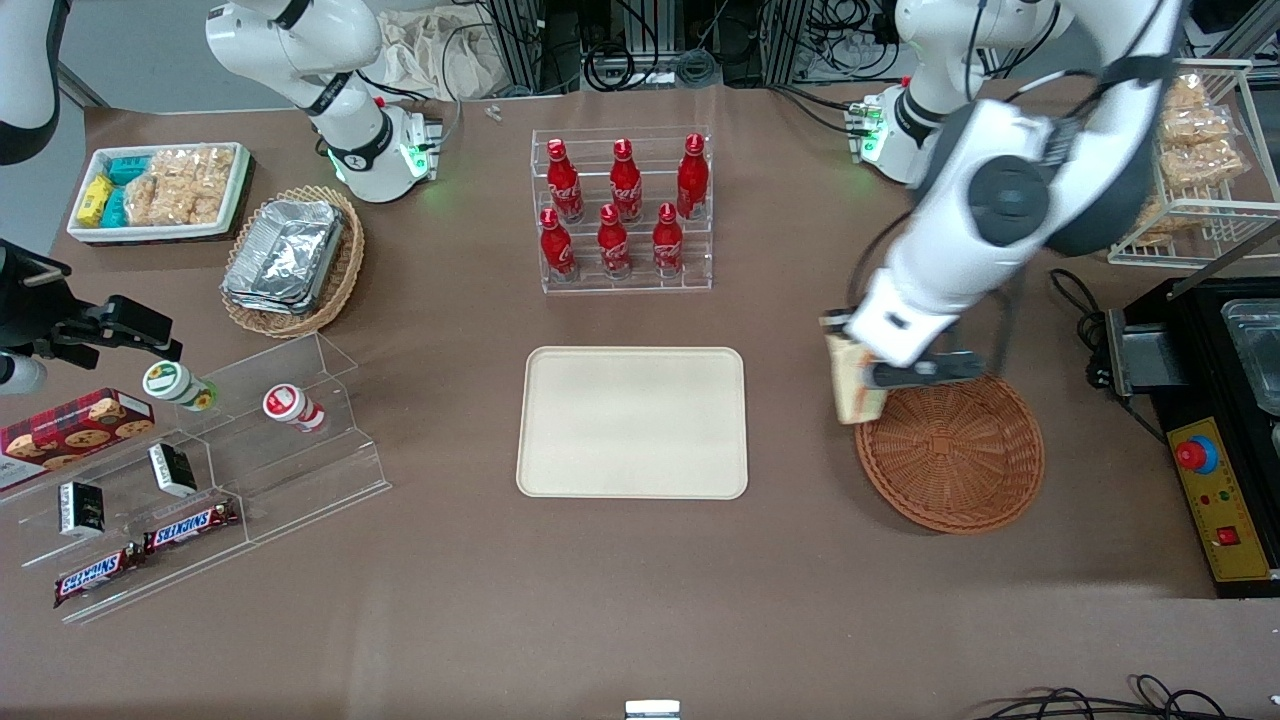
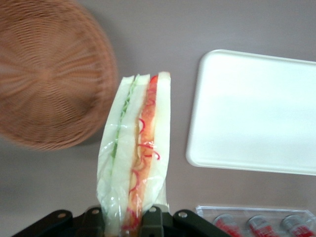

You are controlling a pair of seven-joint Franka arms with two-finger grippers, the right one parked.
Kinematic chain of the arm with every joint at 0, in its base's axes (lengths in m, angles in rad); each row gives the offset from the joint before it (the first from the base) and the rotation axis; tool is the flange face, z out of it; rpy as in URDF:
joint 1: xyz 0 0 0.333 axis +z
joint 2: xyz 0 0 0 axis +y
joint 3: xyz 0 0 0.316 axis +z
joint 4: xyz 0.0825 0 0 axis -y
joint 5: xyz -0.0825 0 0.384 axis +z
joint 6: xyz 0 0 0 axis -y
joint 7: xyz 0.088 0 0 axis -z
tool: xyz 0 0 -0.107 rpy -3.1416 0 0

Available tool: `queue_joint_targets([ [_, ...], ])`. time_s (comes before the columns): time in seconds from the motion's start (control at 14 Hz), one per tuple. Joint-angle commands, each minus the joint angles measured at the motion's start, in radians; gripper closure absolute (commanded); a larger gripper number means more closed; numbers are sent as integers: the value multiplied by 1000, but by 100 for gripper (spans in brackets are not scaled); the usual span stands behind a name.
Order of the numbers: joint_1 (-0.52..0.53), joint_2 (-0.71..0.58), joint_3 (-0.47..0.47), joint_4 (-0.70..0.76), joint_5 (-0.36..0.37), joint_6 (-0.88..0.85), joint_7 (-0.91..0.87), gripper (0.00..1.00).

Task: Place sandwich from basket to tray
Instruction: 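Carry the sandwich with the left gripper over to the cream tray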

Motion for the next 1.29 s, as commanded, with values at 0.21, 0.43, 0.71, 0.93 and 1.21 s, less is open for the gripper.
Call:
queue_joint_targets([
  [0.21, -167, 260, -15, 29, 206, 278, -179, 100],
  [0.43, -178, 376, -13, 29, 319, 363, -223, 100],
  [0.71, -178, 407, -12, 27, 369, 388, -240, 12],
  [0.93, -180, 408, -12, 29, 398, 385, -246, 0],
  [1.21, -174, 365, -13, 29, 381, 371, -252, 0],
])
